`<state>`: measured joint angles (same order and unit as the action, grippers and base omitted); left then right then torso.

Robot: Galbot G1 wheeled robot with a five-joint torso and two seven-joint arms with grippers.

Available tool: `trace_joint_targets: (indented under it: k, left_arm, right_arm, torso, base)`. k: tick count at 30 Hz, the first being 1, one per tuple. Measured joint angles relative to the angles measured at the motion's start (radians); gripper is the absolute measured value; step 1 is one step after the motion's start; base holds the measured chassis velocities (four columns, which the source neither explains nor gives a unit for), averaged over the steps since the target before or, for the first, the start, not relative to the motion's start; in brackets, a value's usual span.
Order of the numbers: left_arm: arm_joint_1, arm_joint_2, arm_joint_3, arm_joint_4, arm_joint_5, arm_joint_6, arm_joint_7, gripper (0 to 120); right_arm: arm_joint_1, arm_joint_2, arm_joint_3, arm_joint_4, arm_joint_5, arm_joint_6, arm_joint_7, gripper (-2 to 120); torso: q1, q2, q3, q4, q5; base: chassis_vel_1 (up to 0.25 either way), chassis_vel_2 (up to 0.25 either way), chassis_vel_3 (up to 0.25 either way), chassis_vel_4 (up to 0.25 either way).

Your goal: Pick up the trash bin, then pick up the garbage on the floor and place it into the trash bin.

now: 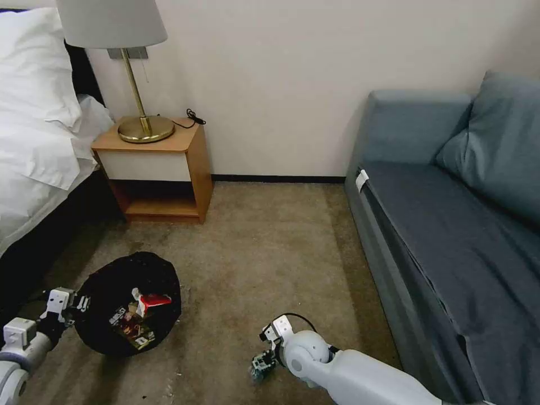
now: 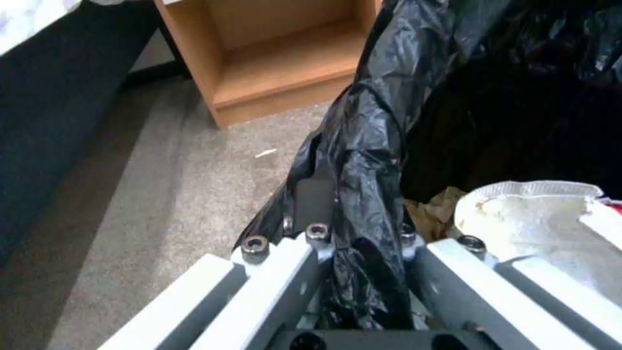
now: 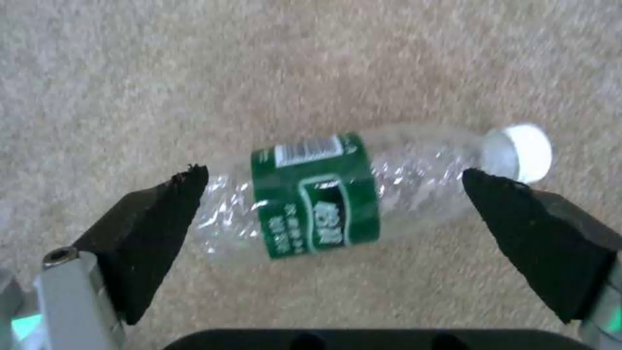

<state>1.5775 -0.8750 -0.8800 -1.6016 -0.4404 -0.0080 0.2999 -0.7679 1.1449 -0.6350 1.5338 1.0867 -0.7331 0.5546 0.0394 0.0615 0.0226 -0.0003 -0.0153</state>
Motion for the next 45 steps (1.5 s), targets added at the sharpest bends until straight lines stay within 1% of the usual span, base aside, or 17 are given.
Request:
trace_joint_targets:
  k: [5, 11, 15, 19, 22, 23, 25, 29, 41, 44, 45]
  left_arm:
    - [-0.003, 0.009, 0.001, 0.014, -0.001, -0.006, 0.005, 0]
    - [-0.006, 0.011, 0.005, 0.024, 0.000, -0.012, 0.010, 0]
    - [-0.016, 0.013, 0.012, 0.027, -0.001, -0.012, 0.011, 0]
    - [-0.024, 0.013, 0.017, 0.030, -0.001, -0.012, 0.011, 0]
    - [-0.031, 0.012, 0.024, 0.030, -0.001, -0.012, 0.010, 0]
    - [-0.031, 0.012, 0.024, 0.030, -0.001, -0.012, 0.010, 0]
    - [-0.035, 0.010, 0.027, 0.031, 0.000, -0.011, 0.010, 0]
    - [-0.044, 0.007, 0.034, 0.036, 0.002, -0.011, 0.009, 0]
    - [-0.051, 0.002, 0.038, 0.038, 0.002, -0.009, 0.011, 0]
    - [-0.049, 0.004, 0.036, 0.040, 0.001, -0.012, 0.014, 0]
    - [-0.049, 0.006, 0.035, 0.041, -0.001, -0.014, 0.018, 0]
  right_arm:
    - [-0.024, -0.007, 0.001, 0.005, 0.012, -0.001, 0.039, 100]
    - [-0.055, -0.001, 0.011, -0.007, 0.005, -0.002, 0.044, 100]
    - [-0.071, 0.030, 0.022, -0.044, -0.025, 0.004, 0.019, 100]
    - [-0.077, 0.042, 0.030, -0.062, -0.041, 0.017, -0.002, 100]
    - [-0.088, 0.047, 0.039, -0.092, -0.081, 0.056, -0.045, 98]
    - [-0.088, 0.047, 0.039, -0.092, -0.081, 0.056, -0.045, 98]
    - [-0.088, 0.043, 0.041, -0.108, -0.099, 0.073, -0.063, 93]
    - [-0.074, 0.039, 0.044, -0.113, -0.102, 0.081, -0.077, 92]
    - [-0.039, 0.018, 0.035, -0.100, -0.084, 0.080, -0.082, 93]
    - [-0.035, -0.001, 0.037, -0.091, -0.083, 0.079, -0.081, 93]
    - [-0.035, -0.023, 0.035, -0.080, -0.083, 0.077, -0.080, 93]
  torso:
    - [0.000, 0.000, 0.000, -0.0001, 0.0000]
    - [0.000, 0.000, 0.000, -0.0001, 0.0000]
    - [0.000, 0.000, 0.000, -0.0001, 0.0000]
    - [0.000, 0.000, 0.000, 0.0000, 0.0000]
    - [0.000, 0.000, 0.000, -0.0001, 0.0001]
    - [0.000, 0.000, 0.000, -0.0001, 0.0001]
    - [0.000, 0.000, 0.000, -0.0001, -0.0001]
    - [0.000, 0.000, 0.000, -0.0001, 0.0001]
    - [0.000, 0.000, 0.000, -0.0001, 0.0001]
    - [0.000, 0.000, 0.000, 0.0001, 0.0002]
    - [0.000, 0.000, 0.000, 0.0001, 0.0001]
  base:
    - [0.000, 0.000, 0.000, 0.000]
    - [0.000, 0.000, 0.000, 0.000]
    - [0.000, 0.000, 0.000, 0.000]
    - [0.000, 0.000, 0.000, 0.000]
    - [0.000, 0.000, 0.000, 0.000]
    - [0.000, 0.000, 0.000, 0.000]
    - [0.000, 0.000, 0.000, 0.000]
    - [0.000, 0.000, 0.000, 0.000]
    - [0.000, 0.000, 0.000, 0.000]
    - [0.000, 0.000, 0.000, 0.000]
    - [0.000, 0.000, 0.000, 0.000]
